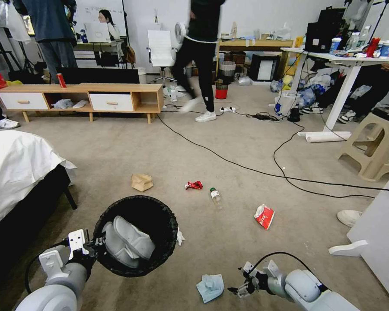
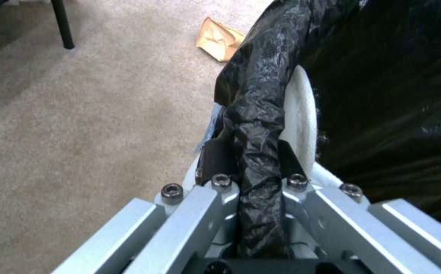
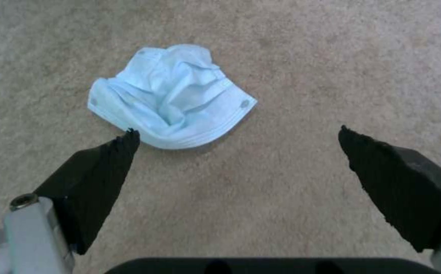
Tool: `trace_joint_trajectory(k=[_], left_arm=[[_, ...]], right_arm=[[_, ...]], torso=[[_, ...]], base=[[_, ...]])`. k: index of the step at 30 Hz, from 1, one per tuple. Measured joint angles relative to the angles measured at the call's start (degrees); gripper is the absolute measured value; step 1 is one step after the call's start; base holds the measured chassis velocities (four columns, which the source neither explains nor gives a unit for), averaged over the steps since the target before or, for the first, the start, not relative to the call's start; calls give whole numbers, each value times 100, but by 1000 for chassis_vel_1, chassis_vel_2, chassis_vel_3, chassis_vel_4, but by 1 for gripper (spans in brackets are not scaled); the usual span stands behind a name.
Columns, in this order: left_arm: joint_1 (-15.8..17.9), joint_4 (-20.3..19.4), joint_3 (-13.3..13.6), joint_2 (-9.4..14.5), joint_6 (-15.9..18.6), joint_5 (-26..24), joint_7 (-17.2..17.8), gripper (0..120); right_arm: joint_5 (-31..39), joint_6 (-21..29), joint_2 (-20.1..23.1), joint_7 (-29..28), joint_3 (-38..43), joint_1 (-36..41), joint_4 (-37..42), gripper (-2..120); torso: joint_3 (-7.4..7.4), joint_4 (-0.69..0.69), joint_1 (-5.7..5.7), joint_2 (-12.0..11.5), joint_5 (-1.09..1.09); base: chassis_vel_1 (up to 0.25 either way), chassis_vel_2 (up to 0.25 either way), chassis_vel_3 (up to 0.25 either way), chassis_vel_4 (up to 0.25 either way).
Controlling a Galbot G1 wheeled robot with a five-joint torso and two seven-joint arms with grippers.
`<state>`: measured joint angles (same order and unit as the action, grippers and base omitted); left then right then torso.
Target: Pick up the trash bin and place the garbage on the floor into it.
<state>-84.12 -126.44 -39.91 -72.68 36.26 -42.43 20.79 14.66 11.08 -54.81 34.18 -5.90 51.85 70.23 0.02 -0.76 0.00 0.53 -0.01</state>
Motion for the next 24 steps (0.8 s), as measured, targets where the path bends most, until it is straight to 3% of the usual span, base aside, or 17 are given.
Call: trace_joint_trajectory(k=[24], left_arm=[[-27,43,42,-18,-17,76,-28,3]], right_arm=[[-249,-482,-745,66,-376,-391,-901,100]], torso=[[0,0,0,0,0]], base=[[0,0,0,0]])
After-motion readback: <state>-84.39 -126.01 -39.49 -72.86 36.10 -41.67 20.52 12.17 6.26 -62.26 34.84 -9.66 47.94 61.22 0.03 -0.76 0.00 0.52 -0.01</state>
